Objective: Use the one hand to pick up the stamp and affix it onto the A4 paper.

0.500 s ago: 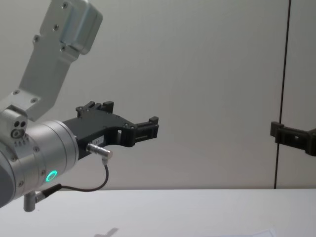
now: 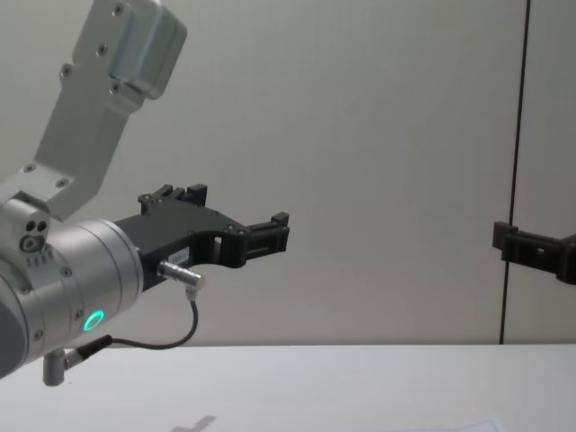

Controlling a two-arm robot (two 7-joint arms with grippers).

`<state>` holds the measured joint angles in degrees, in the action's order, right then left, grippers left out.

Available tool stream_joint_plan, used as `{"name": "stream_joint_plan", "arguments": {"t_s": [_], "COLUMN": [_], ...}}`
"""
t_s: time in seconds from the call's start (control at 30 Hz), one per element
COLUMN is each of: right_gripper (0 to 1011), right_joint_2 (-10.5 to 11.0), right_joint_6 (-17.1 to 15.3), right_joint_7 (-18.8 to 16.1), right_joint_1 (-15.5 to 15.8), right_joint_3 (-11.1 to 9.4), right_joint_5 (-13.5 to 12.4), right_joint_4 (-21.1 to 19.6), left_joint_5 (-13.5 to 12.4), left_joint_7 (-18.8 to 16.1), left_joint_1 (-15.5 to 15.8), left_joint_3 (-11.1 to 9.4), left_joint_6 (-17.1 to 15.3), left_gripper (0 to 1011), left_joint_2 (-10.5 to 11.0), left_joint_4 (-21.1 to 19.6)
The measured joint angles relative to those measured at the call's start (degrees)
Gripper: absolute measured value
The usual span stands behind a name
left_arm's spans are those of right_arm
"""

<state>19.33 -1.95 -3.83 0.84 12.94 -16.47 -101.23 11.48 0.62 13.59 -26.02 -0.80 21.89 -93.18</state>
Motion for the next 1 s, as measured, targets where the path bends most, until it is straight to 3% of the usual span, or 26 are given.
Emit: {"name": "stream_joint_plan", "arguments": {"t_s": [1.0], "right_gripper": [1001], "right_joint_2": [-0.03], "right_joint_6": [-0.16], "right_joint_7": [0.07], "right_joint_1": [-0.07], "right_joint_3": [-0.06], "right_joint_5": [0.03], "right_joint_4": [0.07], "left_joint_5": [0.00], "left_joint_7": [0.00], "left_joint_1": [0.00], "left_joint_3": [0.00], "left_joint_6": [0.00], "left_gripper": [1001], "left_joint_2": [0.00], "left_joint_4": [0.00]}}
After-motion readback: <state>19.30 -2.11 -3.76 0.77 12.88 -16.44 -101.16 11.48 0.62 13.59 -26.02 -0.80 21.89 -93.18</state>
